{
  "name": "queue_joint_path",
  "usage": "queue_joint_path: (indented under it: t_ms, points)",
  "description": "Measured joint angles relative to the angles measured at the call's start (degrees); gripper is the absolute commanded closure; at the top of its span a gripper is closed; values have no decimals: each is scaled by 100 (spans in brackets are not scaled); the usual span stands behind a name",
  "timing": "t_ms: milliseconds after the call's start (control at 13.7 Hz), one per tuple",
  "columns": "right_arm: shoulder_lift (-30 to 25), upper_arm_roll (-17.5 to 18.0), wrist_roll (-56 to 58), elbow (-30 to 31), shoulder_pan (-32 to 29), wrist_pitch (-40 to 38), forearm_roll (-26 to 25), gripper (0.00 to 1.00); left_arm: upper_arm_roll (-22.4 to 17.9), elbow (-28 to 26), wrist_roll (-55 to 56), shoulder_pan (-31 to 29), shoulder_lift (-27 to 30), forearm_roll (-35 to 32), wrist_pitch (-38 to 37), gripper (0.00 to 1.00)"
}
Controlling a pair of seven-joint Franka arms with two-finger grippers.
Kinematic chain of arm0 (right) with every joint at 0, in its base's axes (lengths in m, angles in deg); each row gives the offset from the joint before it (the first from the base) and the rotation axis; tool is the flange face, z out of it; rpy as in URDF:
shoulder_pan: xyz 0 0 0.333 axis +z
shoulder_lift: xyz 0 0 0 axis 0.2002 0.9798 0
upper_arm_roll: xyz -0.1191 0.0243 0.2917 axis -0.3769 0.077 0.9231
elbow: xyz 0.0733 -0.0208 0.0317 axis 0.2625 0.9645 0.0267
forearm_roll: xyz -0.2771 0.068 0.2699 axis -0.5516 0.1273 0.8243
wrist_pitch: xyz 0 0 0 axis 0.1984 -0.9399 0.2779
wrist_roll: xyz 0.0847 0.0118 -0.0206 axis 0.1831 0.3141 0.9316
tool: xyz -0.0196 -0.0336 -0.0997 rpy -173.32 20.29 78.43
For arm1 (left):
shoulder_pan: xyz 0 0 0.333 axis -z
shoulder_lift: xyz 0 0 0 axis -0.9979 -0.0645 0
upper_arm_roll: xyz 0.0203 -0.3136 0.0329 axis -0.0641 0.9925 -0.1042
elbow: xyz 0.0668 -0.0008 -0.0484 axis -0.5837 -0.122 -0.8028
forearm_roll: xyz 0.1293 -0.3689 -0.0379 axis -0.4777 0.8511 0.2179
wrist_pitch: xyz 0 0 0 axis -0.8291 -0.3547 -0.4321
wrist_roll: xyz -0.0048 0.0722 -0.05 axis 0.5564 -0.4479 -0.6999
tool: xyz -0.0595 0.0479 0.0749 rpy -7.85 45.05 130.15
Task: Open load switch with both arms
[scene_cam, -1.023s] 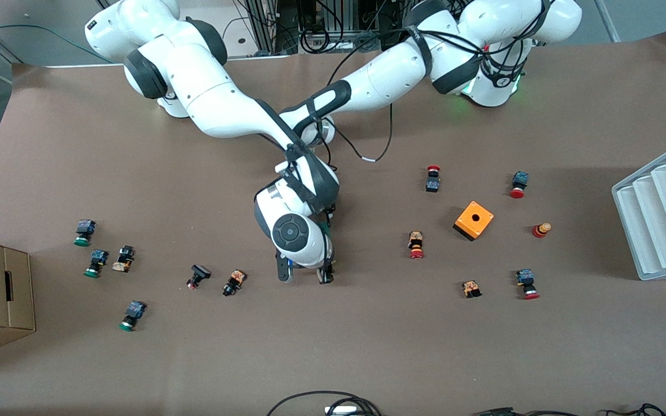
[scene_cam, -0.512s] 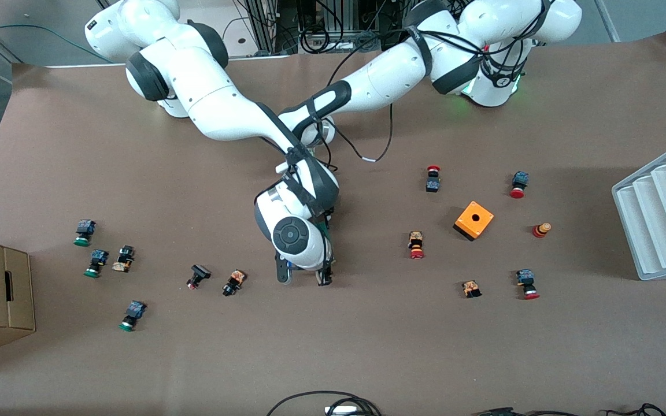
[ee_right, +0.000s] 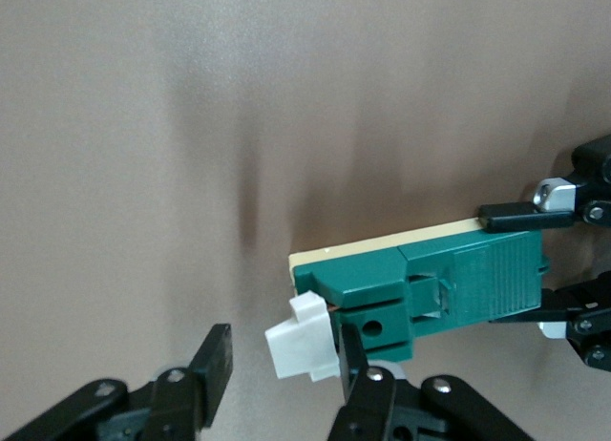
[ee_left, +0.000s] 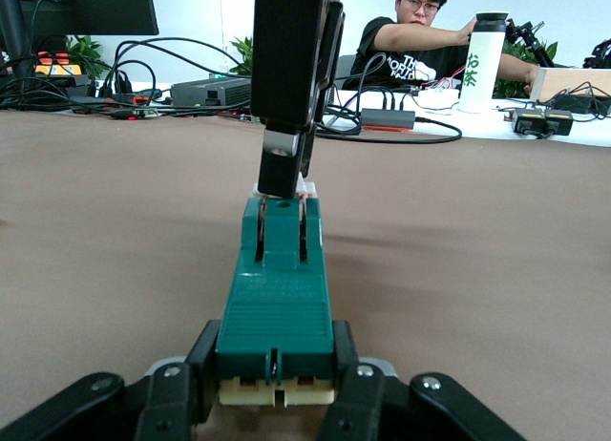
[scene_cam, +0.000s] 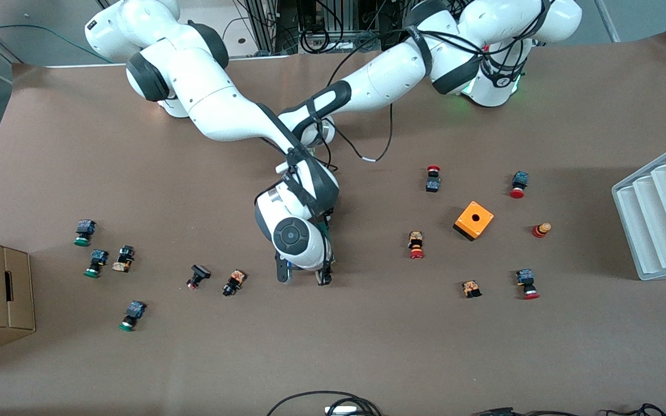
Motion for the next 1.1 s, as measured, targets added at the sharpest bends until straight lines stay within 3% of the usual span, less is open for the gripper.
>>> queue_joint_path:
  t_ms: [292,512,1097]
  points:
    - [0,-1,-12,-14,0,-98,75,50,0,0,0,0,0,0,0,53]
    - [0,-1,-14,-19,0,-174,141,59,0,0,0,0,-1,0,0,53]
    - [1,-3,-48,-57,-6,-217,147,62,0,0,-3,1,-1,0,-1,51]
